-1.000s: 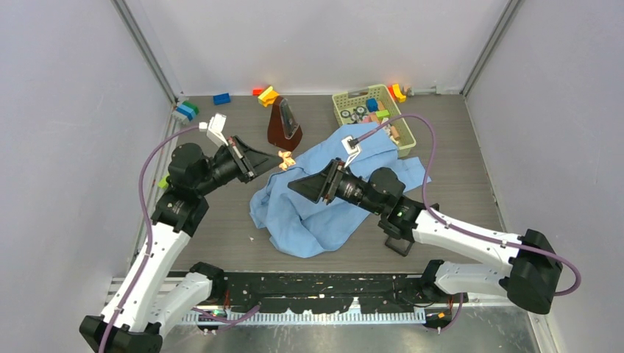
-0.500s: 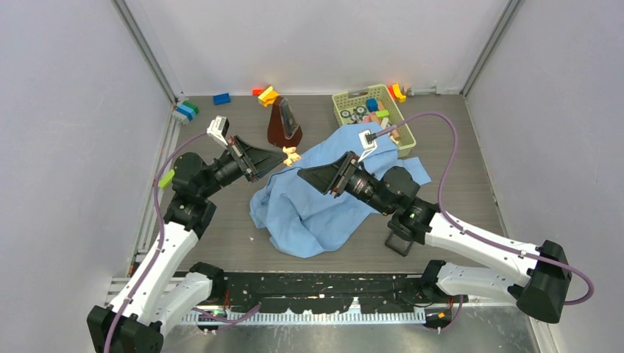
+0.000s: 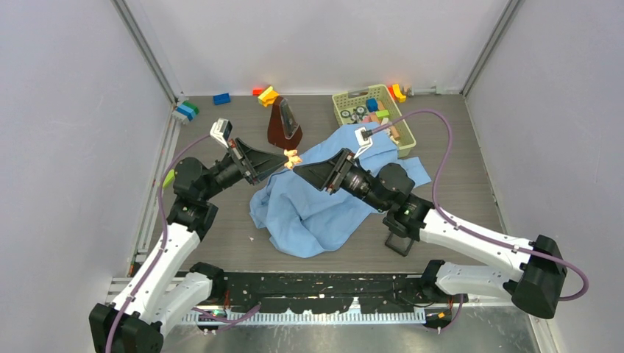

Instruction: Remove the brooch from the garment

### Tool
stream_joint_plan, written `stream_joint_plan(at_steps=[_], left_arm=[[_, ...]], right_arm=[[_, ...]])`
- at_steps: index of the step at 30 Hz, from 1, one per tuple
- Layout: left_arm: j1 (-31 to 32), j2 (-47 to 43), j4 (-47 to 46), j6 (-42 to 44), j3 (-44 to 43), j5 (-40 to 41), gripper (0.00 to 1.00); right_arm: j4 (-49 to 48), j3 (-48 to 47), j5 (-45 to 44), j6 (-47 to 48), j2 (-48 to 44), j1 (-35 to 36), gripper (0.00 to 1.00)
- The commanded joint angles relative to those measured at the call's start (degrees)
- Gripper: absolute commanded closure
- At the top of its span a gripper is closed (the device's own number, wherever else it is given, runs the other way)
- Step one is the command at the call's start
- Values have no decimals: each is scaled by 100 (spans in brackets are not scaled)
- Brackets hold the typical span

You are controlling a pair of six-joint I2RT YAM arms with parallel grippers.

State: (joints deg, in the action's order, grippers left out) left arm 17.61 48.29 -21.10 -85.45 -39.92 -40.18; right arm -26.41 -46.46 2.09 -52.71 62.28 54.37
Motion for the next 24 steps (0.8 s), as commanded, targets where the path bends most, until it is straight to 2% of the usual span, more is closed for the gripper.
stream_joint_plan(at_steps=[1,9,15,24], left_arm=[[-29,-112,-524,-134,1,-179,100],[-29,-139,-763,-235,124,-239,100],[-29,-170,-770,-244,145,-244,100],[-29,-151,-900,-270,98,-292,100]], right_arm=[[-699,-264,180,-89,124,-23,51],[-948,-234,146,-159,260,-32,56],[-1146,-149,82,-184,204,-53,57],[-1234,-129,111,-353,269,-108,65]])
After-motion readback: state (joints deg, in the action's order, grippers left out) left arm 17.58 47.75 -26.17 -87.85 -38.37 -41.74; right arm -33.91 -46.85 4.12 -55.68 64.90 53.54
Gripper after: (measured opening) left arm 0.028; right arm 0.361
